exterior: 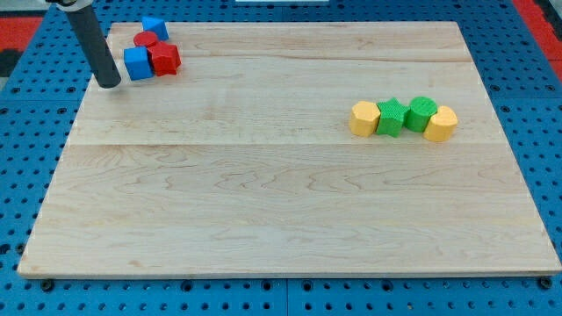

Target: Slide the blue triangle and red star to the down

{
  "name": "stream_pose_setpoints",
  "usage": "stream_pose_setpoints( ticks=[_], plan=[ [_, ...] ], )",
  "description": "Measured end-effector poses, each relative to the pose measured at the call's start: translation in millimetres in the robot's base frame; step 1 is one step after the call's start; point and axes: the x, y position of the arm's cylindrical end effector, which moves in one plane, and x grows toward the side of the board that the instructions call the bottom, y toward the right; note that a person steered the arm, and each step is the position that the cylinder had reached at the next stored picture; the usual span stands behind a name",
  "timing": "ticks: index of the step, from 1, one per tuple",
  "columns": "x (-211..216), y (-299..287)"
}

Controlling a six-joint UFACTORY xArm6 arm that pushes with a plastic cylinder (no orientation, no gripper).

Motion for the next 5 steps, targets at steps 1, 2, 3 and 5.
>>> stream_pose_setpoints(
  ticks=[1,2,3,5],
  plan=[
    [1,0],
    [1,4],
    [1,0],
    [-57,-51]
  ],
)
